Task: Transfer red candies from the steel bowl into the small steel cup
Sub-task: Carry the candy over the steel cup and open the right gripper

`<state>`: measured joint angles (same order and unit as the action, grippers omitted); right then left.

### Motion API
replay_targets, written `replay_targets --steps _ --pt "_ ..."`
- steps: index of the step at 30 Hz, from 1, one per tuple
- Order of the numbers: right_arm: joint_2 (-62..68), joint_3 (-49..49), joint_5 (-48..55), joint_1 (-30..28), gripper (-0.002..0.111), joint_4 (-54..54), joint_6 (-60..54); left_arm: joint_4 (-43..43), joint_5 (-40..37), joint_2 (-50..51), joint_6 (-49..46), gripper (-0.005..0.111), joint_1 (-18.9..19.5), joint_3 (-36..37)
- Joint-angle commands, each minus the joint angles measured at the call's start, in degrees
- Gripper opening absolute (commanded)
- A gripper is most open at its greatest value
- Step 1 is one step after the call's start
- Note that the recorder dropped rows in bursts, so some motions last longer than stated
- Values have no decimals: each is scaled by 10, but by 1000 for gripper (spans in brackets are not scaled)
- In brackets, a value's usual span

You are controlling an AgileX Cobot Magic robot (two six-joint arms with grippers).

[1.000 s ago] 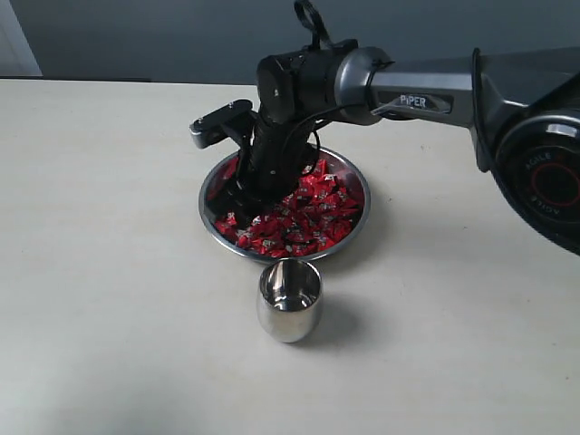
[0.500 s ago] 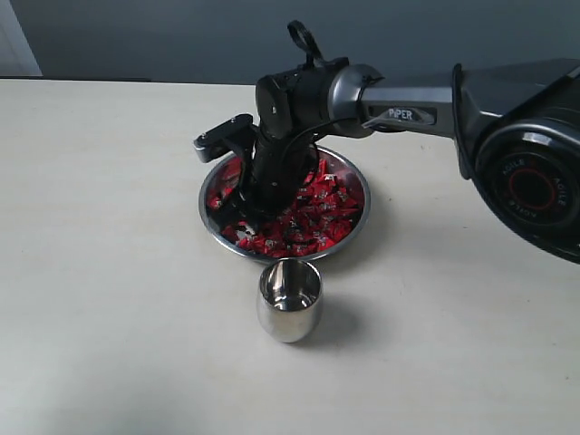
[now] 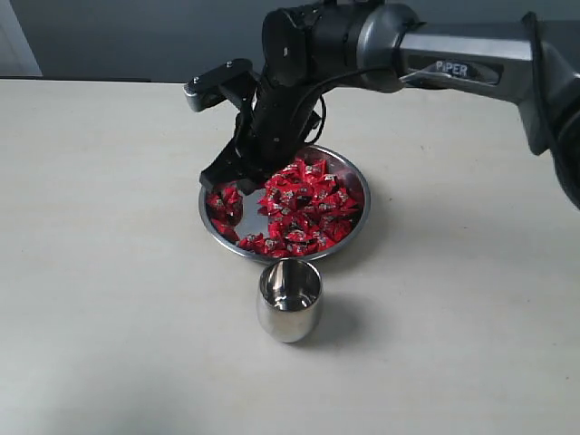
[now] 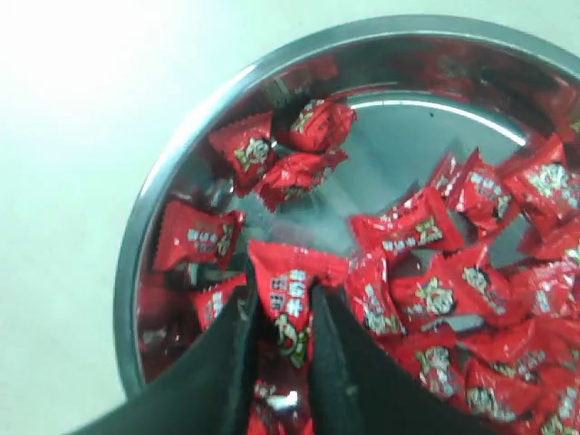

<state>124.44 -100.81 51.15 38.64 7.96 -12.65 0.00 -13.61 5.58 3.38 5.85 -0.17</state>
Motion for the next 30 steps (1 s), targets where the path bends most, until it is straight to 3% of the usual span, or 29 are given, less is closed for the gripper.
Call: replay_targets --steps 1,6,13,25,30 --pt "-39 -2 82 0 1 -15 -2 0 2 -3 1 0 -3 2" --pt "-83 5 158 0 1 -9 -2 0 2 -3 1 0 -3 2" --pt "-178 62 177 15 1 24 -3 0 2 -3 1 0 -3 2" --pt "-245 227 106 48 1 36 -3 0 2 -3 1 0 -3 2" --pt "-245 254 63 48 1 44 -3 0 2 -3 1 0 -3 2"
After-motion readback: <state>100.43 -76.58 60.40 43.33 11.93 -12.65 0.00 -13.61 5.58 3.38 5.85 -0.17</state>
